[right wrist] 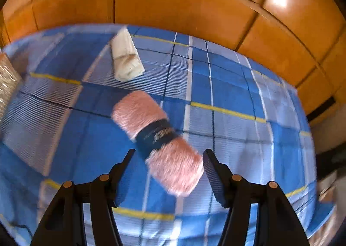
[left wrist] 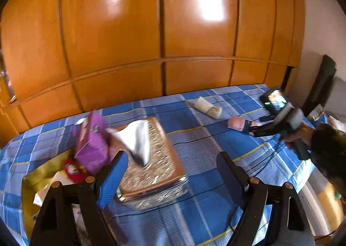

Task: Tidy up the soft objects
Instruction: 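Move both tools back toward the remaining items on the bed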

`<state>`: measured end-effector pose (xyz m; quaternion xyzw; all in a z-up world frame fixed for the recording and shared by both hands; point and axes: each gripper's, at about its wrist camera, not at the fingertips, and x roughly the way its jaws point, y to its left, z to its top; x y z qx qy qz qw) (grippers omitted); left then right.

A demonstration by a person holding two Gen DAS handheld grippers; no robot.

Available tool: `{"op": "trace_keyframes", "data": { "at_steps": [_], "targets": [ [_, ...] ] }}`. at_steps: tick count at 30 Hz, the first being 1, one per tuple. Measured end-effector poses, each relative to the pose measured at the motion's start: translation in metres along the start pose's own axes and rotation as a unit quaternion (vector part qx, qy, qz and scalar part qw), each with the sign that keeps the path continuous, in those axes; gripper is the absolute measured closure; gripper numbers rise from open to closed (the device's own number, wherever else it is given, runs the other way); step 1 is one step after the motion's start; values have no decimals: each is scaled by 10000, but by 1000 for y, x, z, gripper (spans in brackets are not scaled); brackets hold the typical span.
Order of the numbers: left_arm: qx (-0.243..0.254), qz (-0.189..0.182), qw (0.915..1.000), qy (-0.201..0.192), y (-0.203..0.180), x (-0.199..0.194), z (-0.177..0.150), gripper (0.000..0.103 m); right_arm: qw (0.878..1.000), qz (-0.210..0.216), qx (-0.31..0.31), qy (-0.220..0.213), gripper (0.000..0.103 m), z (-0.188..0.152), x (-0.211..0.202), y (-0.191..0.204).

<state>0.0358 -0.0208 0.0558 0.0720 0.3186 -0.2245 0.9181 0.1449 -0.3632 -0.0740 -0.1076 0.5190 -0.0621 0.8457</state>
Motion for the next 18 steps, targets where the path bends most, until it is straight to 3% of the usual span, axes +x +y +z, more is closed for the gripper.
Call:
{"op": "trace_keyframes", "data": {
  "at_steps": [3,5,7,15,18],
  "targets": [
    [48,-152,9999,64,-10,10,11,19,9996,35,-267,109,41,6,13,7],
    [4,-265,9996,119,-17,21,20,19,9994,121,-315,105,58,6,18,9],
    [-85,-349,9991,244,-25,34,29,19,9996,90,-260,-10,62,2,14,10],
    [-412,-726,9927,865,-62,117,67,19,9980,343,525,-79,63,-42,-22,10],
    [-517,-697,9901,1106,-76,153,76,21,9969,377,626,-287,62,-61,-31,15]
  ]
}}
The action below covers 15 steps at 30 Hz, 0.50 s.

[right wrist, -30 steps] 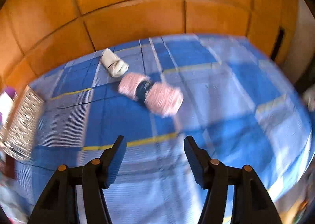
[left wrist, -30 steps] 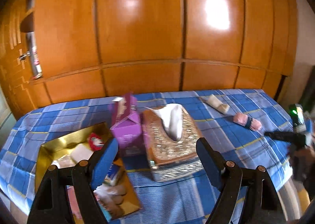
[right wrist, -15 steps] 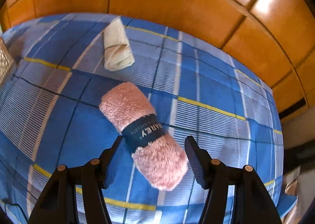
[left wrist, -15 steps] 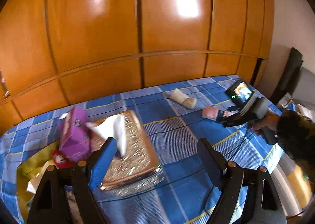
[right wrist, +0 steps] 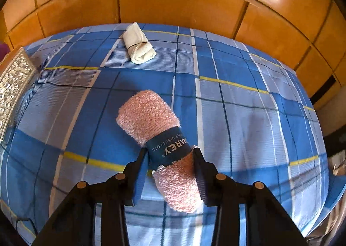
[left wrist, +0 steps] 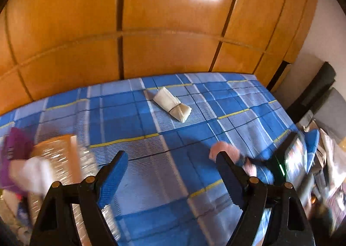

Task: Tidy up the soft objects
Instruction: 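Move both tools back toward the remaining items on the bed, then grasp the pink towel roll with the right tool while the left tool grasps the white folded cloth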

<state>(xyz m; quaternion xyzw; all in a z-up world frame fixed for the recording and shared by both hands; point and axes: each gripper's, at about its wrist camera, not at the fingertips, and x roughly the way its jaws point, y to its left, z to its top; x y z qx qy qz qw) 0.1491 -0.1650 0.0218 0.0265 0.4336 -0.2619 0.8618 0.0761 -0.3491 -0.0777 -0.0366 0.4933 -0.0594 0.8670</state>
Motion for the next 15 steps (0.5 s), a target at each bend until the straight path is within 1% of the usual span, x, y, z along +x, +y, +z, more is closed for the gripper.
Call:
{"op": "trace_keyframes", "data": {
  "at_steps": [4,6,7,9,14,15],
  "targets": [
    [-288,-88,9987,410,-8,55,24,24,9997,-5,3,-224,62,-8,2,0],
    [-449,-109,9974,557,-9,81,36,31,9997,-29,-15,-262,62,-9,2,1],
    [-496,-82,9970,591,-9,91,42,32,9995,-48,-28,-301,62,-9,3,2],
    [-668,-92,9954,687,-7,112,52,42,9994,-42,9,-350,62,-10,4,1],
    [-1115,-153,9891,950,-2,168,76,42,9985,62,152,-529,62,-15,5,-3],
    [-1218,-130,9876,979,-1,177,79,41,9983,79,173,-550,62,-15,5,-4]
  ]
}}
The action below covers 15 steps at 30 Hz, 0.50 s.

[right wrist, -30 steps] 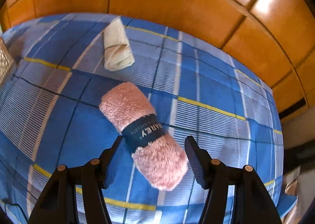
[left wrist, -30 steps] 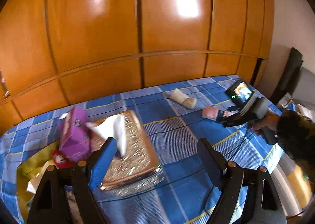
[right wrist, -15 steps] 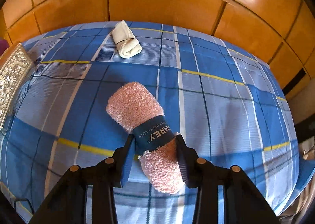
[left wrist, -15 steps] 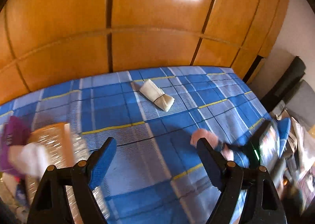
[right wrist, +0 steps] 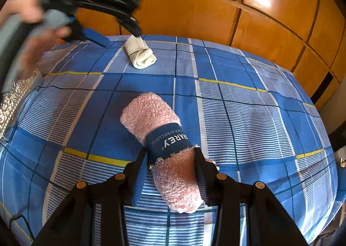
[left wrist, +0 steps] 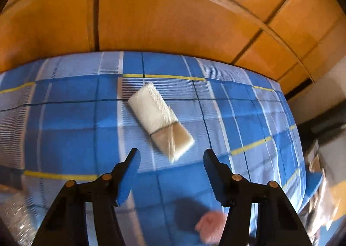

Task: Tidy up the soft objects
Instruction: 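Grasp the pink towel roll with the right tool while the left tool grasps the white folded cloth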

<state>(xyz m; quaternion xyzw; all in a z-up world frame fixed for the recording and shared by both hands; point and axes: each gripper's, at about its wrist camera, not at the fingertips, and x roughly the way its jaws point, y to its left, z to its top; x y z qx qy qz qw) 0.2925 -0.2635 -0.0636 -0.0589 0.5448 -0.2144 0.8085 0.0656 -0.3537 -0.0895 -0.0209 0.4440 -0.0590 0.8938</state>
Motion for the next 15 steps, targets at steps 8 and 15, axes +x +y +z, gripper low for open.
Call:
{"op": "trace_keyframes", "data": {
  "at_steps": [8,15],
  "targets": [
    [-498,237,9984,155,0,54,24,40,9992,121,229,-288,60,-7,0,-5],
    [489,736,9960,-149,-15,58,18,70,9984,101,290,-475,59,-13,1,-5]
  ]
}}
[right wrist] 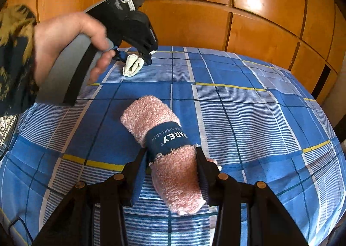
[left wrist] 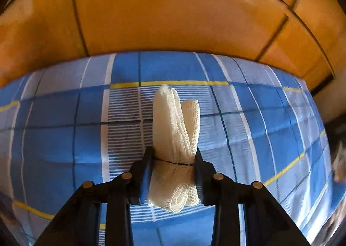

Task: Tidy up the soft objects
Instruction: 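Grasp the pink towel roll with the right tool while the left tool grasps the white folded cloth, then carry the white folded cloth into the gold tray and open the left tool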

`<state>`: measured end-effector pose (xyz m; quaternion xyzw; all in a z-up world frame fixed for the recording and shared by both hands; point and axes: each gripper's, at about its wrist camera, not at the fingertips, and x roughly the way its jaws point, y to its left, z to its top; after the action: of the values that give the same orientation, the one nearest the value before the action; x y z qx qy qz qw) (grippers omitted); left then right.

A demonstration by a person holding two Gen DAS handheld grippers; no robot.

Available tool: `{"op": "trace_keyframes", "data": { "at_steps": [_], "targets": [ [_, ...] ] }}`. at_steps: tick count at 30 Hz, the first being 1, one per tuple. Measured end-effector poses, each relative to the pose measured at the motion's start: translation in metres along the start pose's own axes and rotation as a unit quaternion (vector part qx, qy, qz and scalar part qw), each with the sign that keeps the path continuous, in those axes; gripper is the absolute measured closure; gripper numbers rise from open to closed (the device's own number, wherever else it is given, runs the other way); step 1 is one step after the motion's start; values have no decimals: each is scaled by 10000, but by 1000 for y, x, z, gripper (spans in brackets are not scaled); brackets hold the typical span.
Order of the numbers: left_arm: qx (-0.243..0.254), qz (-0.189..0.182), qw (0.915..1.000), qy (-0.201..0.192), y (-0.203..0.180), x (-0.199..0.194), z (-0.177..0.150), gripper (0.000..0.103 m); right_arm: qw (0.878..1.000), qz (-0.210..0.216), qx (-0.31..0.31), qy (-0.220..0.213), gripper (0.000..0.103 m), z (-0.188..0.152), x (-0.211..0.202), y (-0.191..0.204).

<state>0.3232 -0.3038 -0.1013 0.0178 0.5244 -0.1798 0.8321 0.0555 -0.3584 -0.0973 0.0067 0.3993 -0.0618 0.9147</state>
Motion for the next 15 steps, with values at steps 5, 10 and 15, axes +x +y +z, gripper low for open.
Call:
{"op": "trace_keyframes", "data": {
  "at_steps": [5,10,15],
  "targets": [
    [630,184,9978,-104,3,-20,-19,72,9997,-176,-99,162,58,2,8,3],
    [836,467,9953,-171,23,-47,-28,71,9988,-391,-244,187,58,2,9,9],
    [461,802,9954,-243,64,-80,-7,71,9983,-472,-299,169,58,2,9,11]
  ]
}}
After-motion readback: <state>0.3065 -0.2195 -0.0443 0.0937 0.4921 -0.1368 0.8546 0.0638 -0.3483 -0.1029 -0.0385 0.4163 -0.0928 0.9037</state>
